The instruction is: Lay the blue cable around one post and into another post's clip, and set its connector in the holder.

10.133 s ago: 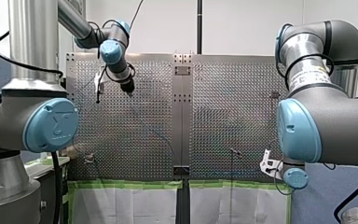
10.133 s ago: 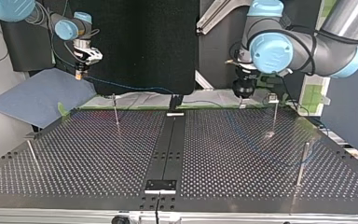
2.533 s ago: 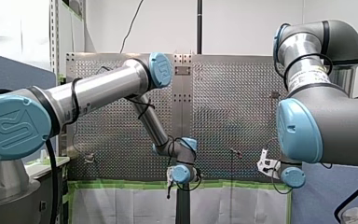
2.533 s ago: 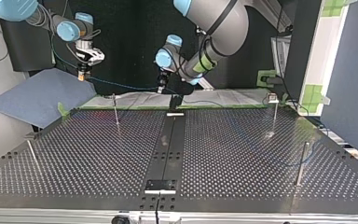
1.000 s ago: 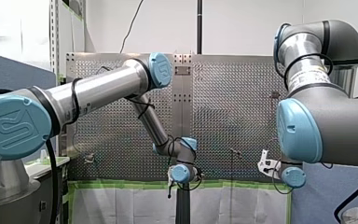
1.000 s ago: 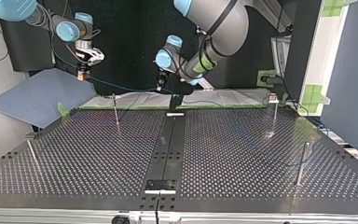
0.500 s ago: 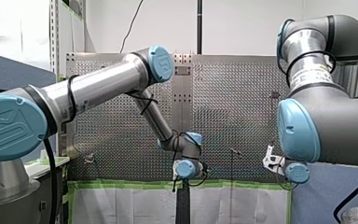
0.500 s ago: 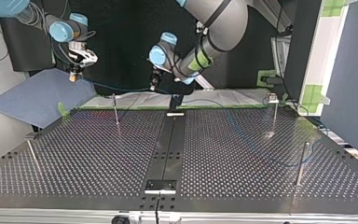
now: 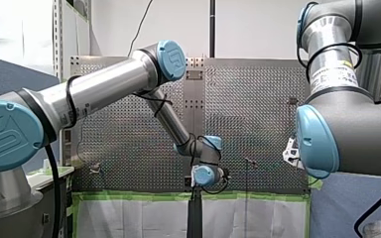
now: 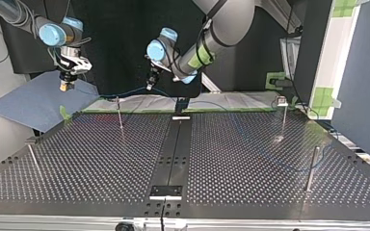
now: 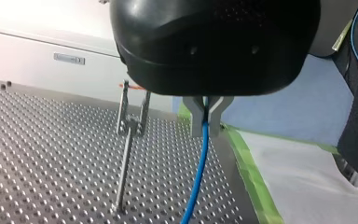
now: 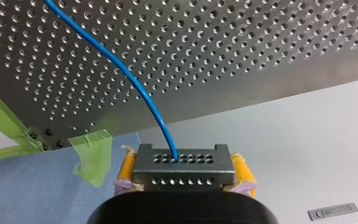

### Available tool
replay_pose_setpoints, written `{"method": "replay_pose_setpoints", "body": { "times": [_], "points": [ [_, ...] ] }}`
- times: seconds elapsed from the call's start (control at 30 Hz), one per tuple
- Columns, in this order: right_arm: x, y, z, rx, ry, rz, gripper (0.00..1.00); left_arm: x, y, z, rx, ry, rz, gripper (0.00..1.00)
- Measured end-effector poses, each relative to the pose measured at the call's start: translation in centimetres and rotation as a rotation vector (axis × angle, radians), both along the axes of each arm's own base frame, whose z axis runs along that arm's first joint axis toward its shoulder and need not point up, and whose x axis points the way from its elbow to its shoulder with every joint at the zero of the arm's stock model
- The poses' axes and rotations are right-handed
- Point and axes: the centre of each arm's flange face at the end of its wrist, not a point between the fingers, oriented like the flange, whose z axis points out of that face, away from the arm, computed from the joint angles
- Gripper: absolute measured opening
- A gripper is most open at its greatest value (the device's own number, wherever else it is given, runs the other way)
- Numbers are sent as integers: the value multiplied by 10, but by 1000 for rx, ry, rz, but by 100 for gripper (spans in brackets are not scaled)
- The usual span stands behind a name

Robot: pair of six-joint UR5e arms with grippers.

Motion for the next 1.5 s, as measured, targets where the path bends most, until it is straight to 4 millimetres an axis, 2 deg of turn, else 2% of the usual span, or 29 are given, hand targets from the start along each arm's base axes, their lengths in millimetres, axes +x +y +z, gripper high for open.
{"method": "replay_pose_setpoints", "body": {
  "times": [0.27,0.6,0.7,0.87,1.03,1.33,1.5],
  "points": [
    [-13,-2,0,12,-11,-23,0,-9,-4,10,-3,-11,-9,0],
    [-51,-5,-4,40,-22,-64,0,-18,-12,11,-7,-16,-27,0],
    [-55,-6,-4,36,-24,-62,0,-20,-14,11,-11,-19,-32,0],
    [-54,-7,-3,27,-22,-48,0,-23,-17,11,-19,-22,-41,0],
    [-46,-7,-3,22,-8,-6,0,-26,-27,15,-73,-31,-70,0],
    [-37,-9,-1,8,-9,25,0,-7,-32,25,-146,-73,-58,0],
    [-37,-11,0,4,-11,27,0,5,-31,21,-138,-65,-44,0]
  ]
}}
